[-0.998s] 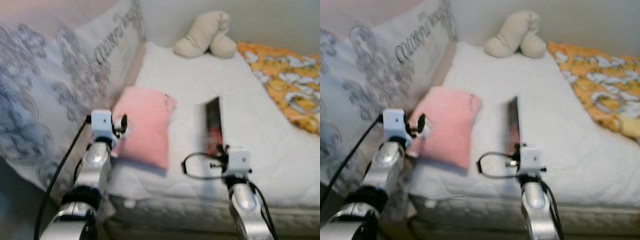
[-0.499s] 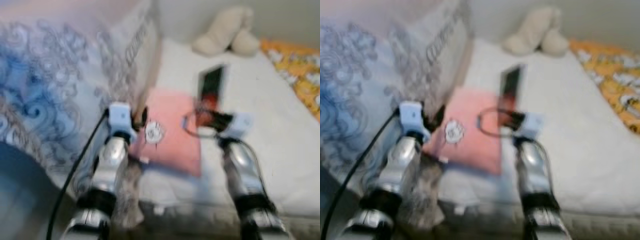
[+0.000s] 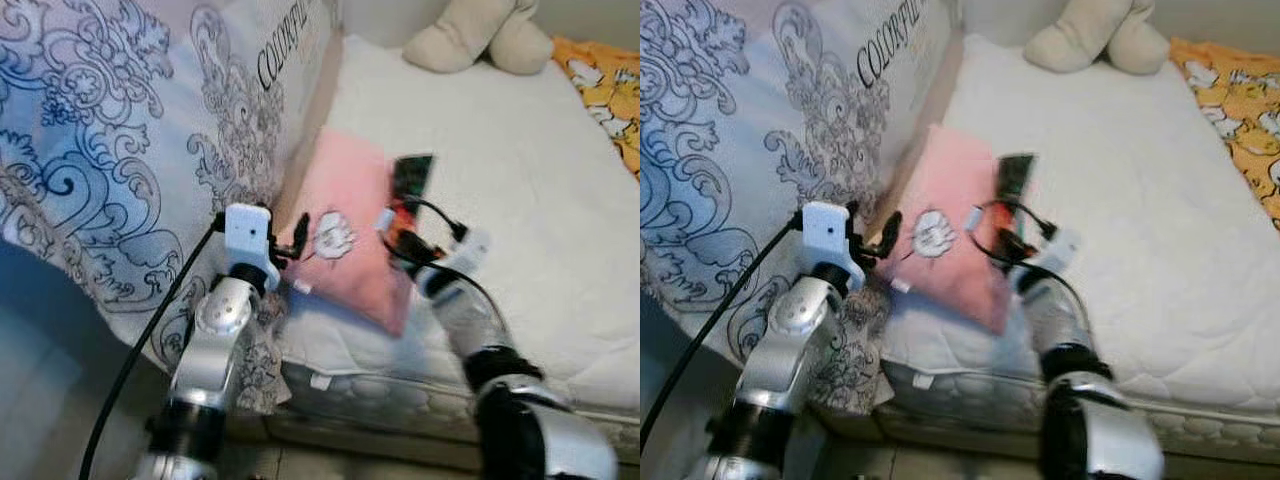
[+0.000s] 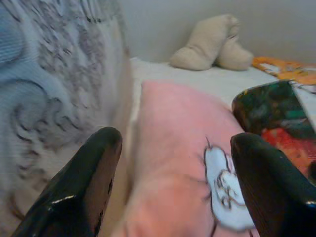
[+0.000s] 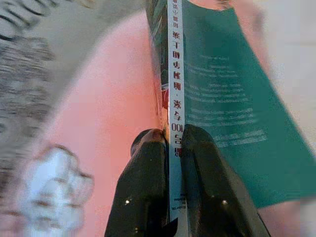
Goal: Clean up the room
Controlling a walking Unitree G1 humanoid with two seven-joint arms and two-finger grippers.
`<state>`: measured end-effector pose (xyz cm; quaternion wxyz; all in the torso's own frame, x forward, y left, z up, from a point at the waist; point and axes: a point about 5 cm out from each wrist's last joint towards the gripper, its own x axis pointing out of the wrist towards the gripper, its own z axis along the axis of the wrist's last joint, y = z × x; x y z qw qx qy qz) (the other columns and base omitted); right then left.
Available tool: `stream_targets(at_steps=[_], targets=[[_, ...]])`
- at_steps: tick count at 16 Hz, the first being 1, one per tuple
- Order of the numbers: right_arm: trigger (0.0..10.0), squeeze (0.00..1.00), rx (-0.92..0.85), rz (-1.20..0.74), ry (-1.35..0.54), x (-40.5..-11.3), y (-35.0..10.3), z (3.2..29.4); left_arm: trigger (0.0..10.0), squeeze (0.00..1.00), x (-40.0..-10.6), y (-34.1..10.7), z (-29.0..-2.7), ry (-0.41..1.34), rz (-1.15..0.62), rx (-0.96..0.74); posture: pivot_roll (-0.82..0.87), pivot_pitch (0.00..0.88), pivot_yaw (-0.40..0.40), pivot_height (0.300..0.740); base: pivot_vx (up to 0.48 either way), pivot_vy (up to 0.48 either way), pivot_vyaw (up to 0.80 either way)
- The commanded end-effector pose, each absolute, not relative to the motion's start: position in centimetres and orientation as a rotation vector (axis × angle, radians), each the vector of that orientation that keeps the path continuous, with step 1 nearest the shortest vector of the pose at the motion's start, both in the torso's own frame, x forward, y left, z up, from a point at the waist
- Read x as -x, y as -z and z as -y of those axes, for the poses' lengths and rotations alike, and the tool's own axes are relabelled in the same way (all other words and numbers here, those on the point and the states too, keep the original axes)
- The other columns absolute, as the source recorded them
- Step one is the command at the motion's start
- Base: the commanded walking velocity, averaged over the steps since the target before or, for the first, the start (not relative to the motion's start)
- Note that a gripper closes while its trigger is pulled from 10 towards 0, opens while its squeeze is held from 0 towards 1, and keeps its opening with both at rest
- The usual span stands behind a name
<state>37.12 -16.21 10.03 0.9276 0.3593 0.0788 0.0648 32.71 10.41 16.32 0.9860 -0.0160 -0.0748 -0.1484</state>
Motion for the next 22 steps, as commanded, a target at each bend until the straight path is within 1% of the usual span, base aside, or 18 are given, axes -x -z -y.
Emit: stream_targets(at_steps=[1,2,3,4,5,6,8,9,10,11,13,14,15,16,17,19,21,22], targets=[[0.0,0.00,-0.744,-0.258,-0.100,-36.0,-7.7,16.3,10.0,0.00,-32.3,-16.9,-9.7,0.338,0.154,0.044,0.35,0.247,-0.003,0.740,0.000,0.000,0.00],[0.0,0.00,-0.685,-0.262,-0.071,-35.7,-7.5,18.1,10.0,0.00,-31.6,-17.5,-8.8,0.368,0.159,0.076,0.35,0.241,-0.003,0.740,0.000,0.000,0.00],[0.0,0.00,-0.662,-0.262,-0.064,-35.6,-7.5,18.9,10.0,0.00,-31.3,-17.7,-8.4,0.381,0.158,0.090,0.35,0.240,-0.003,0.740,0.000,0.000,0.00],[0.0,0.00,-0.602,-0.260,-0.057,-35.5,-7.8,20.3,10.0,0.00,-30.7,-17.9,-7.7,0.403,0.154,0.110,0.33,0.232,-0.002,0.740,0.000,0.000,0.00],[0.0,0.00,-0.570,-0.263,-0.055,-35.5,-7.9,21.1,10.0,0.00,-30.3,-17.9,-7.4,0.416,0.142,0.124,0.33,0.230,0.000,0.740,0.000,0.000,0.00],[0.0,0.00,-0.562,-0.267,-0.053,-35.4,-7.8,21.3,10.0,0.00,-30.2,-17.9,-7.3,0.419,0.135,0.129,0.33,0.230,0.000,0.740,0.000,0.000,0.00],[0.0,0.00,-0.441,-0.324,-0.048,-34.8,-7.1,22.3,10.0,0.00,-29.8,-18.0,-6.8,0.433,0.119,0.142,0.32,0.219,0.001,0.740,0.000,0.000,0.00],[0.0,0.00,-0.288,-0.353,-0.051,-34.6,-7.0,22.8,10.0,0.00,-29.5,-18.2,-6.5,0.440,0.115,0.154,0.32,0.216,0.002,0.740,0.000,0.000,0.00],[0.0,0.00,-0.231,-0.360,-0.055,-34.6,-7.1,23.1,10.0,0.00,-29.4,-18.3,-6.4,0.445,0.111,0.159,0.32,0.209,0.000,0.740,0.000,0.000,0.00],[0.0,0.00,-0.029,-0.374,-0.026,-34.6,-7.5,24.1,10.0,0.00,-29.0,-18.3,-5.8,0.462,0.103,0.171,0.32,0.201,-0.001,0.740,0.000,0.000,0.00],[0.0,0.00,0.057,-0.390,0.021,-34.5,-7.5,24.9,10.0,0.00,-28.8,-18.2,-5.5,0.472,0.097,0.177,0.31,0.192,-0.002,0.740,0.000,0.000,0.00],[0.0,0.00,0.100,-0.445,0.084,-33.8,-6.7,25.8,10.0,0.00,-28.6,-18.1,-5.3,0.480,0.087,0.180,0.31,0.180,-0.003,0.740,0.000,0.000,0.00],[0.0,0.00,0.096,-0.463,0.094,-33.6,-6.3,25.8,10.0,0.00,-28.6,-18.1,-5.2,0.481,0.084,0.180,0.31,0.178,-0.002,0.740,0.000,0.000,0.00],[0.0,0.00,0.011,-0.495,0.126,-32.9,-5.3,25.8,10.0,0.00,-28.5,-18.0,-5.2,0.483,0.078,0.179,0.31,0.175,-0.001,0.740,0.000,0.000,0.00],[0.0,0.00,-0.114,-0.527,0.163,-32.3,-4.2,25.3,10.0,0.00,-28.6,-18.0,-5.3,0.485,0.074,0.177,0.31,0.173,0.004,0.740,0.000,0.000,0.00],[0.0,0.00,-0.209,-0.551,0.166,-31.9,-3.1,24.0,10.0,0.00,-28.6,-17.9,-5.3,0.487,0.070,0.169,0.31,0.172,0.006,0.740,0.000,0.000,0.00],[0.0,0.00,-0.176,-0.532,0.156,-32.3,-3.2,23.1,10.0,0.00,-28.6,-18.0,-5.3,0.489,0.076,0.159,0.32,0.171,0.013,0.740,0.000,0.000,0.00],[0.0,0.00,-0.188,-0.488,0.193,-32.8,-3.9,23.0,10.0,0.00,-28.6,-18.0,-5.4,0.493,0.081,0.146,0.32,0.175,0.011,0.740,0.000,0.000,0.00]])
